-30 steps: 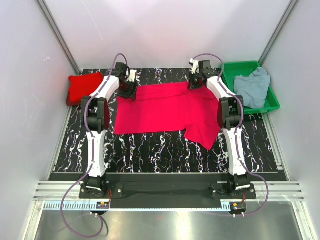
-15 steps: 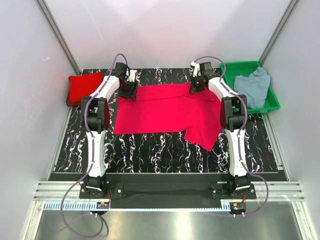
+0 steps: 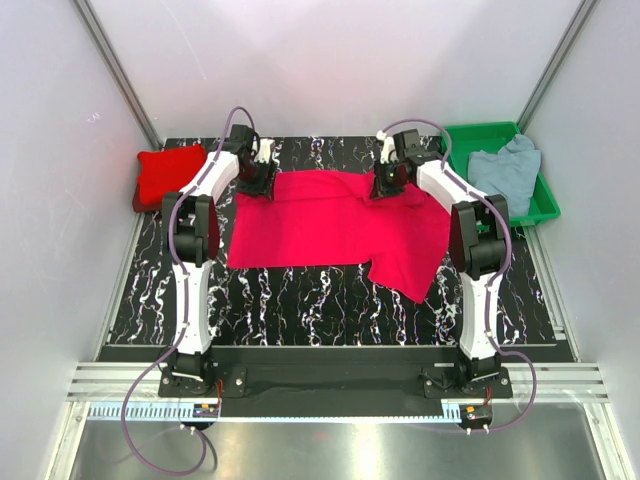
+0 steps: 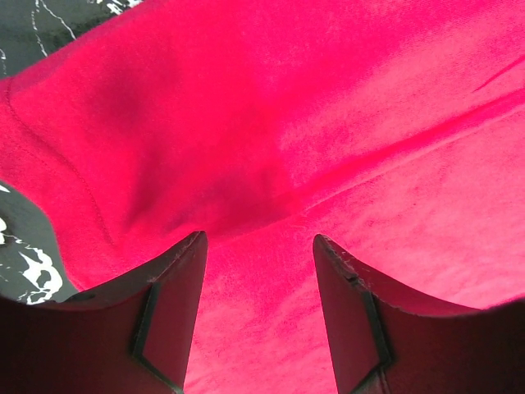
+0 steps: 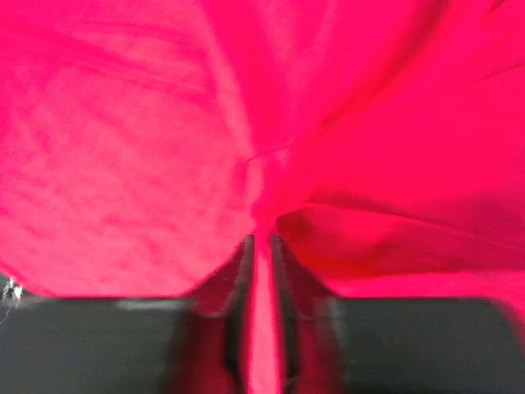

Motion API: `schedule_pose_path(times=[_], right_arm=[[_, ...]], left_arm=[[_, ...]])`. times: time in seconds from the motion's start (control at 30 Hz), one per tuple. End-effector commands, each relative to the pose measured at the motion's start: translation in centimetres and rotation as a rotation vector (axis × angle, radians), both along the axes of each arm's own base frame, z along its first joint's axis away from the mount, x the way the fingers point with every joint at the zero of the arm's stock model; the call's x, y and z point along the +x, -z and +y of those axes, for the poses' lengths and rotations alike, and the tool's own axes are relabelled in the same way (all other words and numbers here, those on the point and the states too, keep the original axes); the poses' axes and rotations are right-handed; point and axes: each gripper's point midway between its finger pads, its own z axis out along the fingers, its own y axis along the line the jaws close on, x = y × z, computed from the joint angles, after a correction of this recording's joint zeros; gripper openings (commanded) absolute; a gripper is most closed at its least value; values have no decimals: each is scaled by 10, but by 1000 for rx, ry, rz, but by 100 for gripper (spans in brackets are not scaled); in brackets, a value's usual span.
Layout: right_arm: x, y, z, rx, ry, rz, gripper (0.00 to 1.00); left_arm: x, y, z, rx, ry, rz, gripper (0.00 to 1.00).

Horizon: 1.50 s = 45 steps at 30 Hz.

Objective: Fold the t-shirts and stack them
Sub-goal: Fold the tshirt

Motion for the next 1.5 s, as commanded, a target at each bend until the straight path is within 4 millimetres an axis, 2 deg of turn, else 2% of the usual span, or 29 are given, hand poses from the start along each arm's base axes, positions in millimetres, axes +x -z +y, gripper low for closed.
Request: schedule_pose_path(times=[0.0,0.03,0.1,0.27,0.3,0.33,0.4,0.43,0.47,0.5,0.53,0.6,0.63,0.67,0.7,0.87,1.07,1.2,1.47], right_arm=[[-18,-30,20,57,-42,-12,33],[-20,-31,22,56,-46,-11,52],[-21,-33,23,55,-45,-19,60],[3,-47,3,-43,-1,-127,61],[11,-45,-8,-62,31,-136,61],[20,-52,-12,-57,45,-157,61],[34,-47,-28,-50,74,-152,61],[44,-55,-33,-44,86,-175,61],[50,-49,-38,-40,94,-169,61],[60,-57,-42,-28,105,-189,61],[67,-54,-53,-25,127,-188,61],[75,-36,-59,-1,137,-154,61],[84,-40,-68,8,150,-170,61],[85,-23,-68,18,145,-132,61],[91,-24,-69,35,148,-135,61],[96,3,-76,120,192,-56,63],[94,19,-85,151,240,-5,64],[94,28,-107,150,322,23,65],[97,24,-122,84,369,-4,65]], left_arm=[[14,-29,-5,-50,1,-73,59],[14,-30,-5,-52,0,-74,59],[15,-32,-6,-54,1,-80,59],[12,-32,-5,-47,7,-76,59],[11,-30,-4,-46,7,-70,59],[9,-28,-4,-45,7,-62,59],[7,-26,-4,-43,8,-57,59],[6,-25,-3,-41,8,-51,59],[6,-24,-2,-38,6,-48,59],[7,-23,-1,-33,10,-52,59],[7,-21,-1,-28,11,-50,59],[10,-17,1,-22,-5,-49,59],[9,-12,2,-19,-13,-38,59],[10,-11,2,-23,-24,-34,59],[9,-7,2,-29,-38,-23,60],[0,10,0,-59,-60,34,61],[-6,19,16,-11,-90,55,62],[-4,17,24,4,-114,49,62],[6,14,45,28,-150,27,64]])
